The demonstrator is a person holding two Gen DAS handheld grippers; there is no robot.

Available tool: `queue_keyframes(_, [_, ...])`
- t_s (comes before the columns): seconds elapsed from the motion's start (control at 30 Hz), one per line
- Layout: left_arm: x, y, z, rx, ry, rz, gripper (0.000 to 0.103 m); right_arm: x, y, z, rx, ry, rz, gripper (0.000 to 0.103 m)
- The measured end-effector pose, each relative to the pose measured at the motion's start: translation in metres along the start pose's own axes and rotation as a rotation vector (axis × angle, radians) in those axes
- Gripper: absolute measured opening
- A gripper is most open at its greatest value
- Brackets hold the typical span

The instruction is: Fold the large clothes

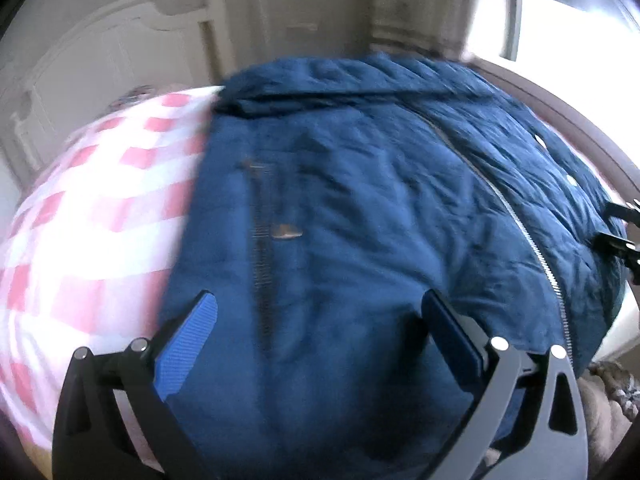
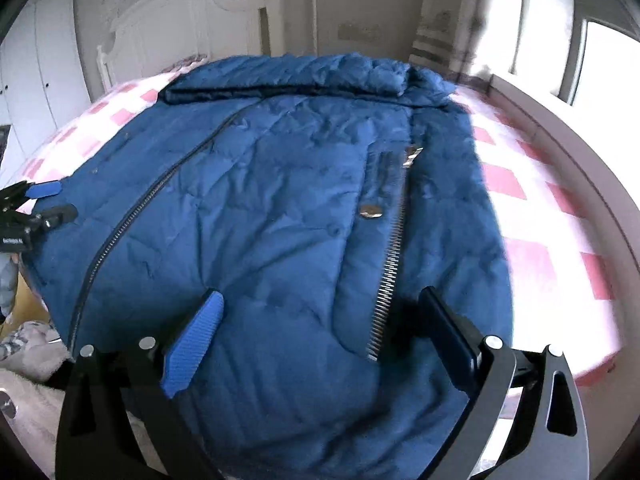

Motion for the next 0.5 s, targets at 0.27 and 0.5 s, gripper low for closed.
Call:
queue_keyframes(0.27, [-0.002,-0.019,0.054,0.185,-0.017,0.030,0.101,0.018,-0.001,-0.071,-0.195,-0.104,-0.037,0.094])
queue_keyframes(0.5, [-0.022,0.043,0.033,0.120,0.037,0.008,0.101,-0.015,0.046,-0.036,-0.113,-0.062,-0.037,0.094])
Point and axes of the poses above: each gripper's, at about its wrist camera, not at the fingertips, and x roughly against the way its jaws point, z to its left, y to its top, the point moved 9 cm from there along -x, roughly the way its jaws point, and after that the axes turned 3 degrees about -x, right-handed, at the moved point
